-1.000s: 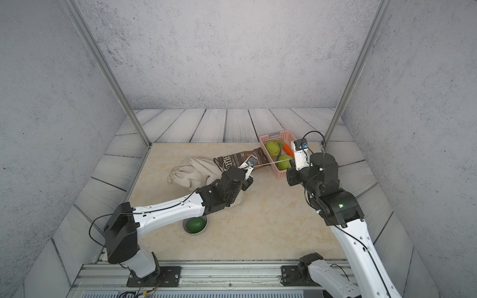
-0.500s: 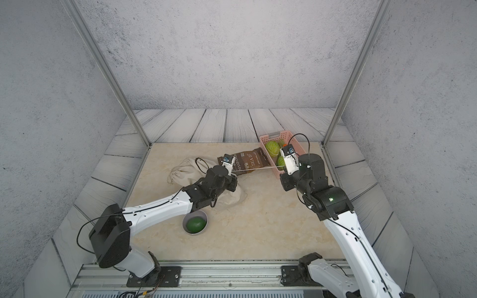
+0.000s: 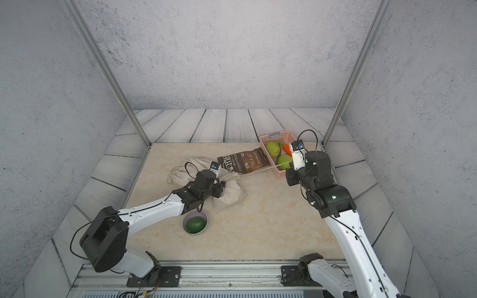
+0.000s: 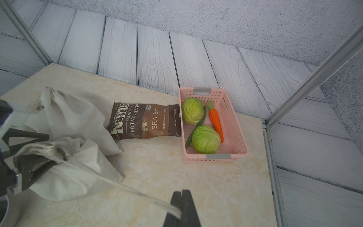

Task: Close the soil bag
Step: Frap the soil bag at the center of the board.

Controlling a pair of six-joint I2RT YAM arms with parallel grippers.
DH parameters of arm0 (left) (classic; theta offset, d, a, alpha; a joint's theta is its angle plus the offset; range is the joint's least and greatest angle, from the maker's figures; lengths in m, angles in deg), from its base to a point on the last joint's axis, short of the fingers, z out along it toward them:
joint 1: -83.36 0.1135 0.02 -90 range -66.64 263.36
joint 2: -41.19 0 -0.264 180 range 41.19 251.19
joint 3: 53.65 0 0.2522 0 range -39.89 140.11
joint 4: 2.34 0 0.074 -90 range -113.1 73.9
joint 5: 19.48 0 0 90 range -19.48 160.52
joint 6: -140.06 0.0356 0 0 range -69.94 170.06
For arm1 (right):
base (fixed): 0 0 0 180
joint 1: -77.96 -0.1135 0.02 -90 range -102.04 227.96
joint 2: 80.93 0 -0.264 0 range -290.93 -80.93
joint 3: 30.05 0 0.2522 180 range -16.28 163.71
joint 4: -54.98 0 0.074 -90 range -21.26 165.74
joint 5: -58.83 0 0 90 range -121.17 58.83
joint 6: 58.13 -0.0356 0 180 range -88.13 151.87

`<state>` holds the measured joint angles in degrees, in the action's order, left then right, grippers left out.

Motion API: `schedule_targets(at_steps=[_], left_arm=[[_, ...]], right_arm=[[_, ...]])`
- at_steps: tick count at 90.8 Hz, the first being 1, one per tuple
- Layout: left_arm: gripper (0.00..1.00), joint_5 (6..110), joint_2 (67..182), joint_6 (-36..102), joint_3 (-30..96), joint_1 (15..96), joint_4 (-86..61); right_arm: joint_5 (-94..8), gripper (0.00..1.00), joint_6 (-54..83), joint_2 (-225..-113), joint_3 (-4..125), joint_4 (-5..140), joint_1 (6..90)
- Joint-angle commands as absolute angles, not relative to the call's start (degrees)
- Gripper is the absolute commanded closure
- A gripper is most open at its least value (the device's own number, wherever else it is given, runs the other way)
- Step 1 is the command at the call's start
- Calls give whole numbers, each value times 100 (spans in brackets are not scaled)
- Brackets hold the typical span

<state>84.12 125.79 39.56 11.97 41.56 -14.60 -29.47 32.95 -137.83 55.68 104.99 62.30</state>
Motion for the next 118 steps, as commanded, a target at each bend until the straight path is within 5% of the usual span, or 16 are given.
schedule_targets(at_steps=[1,29,67,85,108,118], left_arm=[[16,8138,12162,4646,1030,4064,-1352],[0,7983,11736,5686,1410,3091,-952],[7,8095,12992,7315,2912,2799,-957],[24,7956,13370,7861,3367,2799,-1246],[80,8313,13473,7799,3622,2799,-1544],[97,8792,13425,7616,3413,2820,-1745]], right_arm=[[-3279,100,3074,-13830,5824,10011,6191],[-2971,100,3283,-14032,6003,10013,5553],[-2754,100,3355,-13911,6113,10198,5476],[-2589,100,3449,-13791,6108,10270,5475],[-2260,100,3568,-13670,6016,10268,5474],[-1750,100,3611,-13543,5954,10251,5474]])
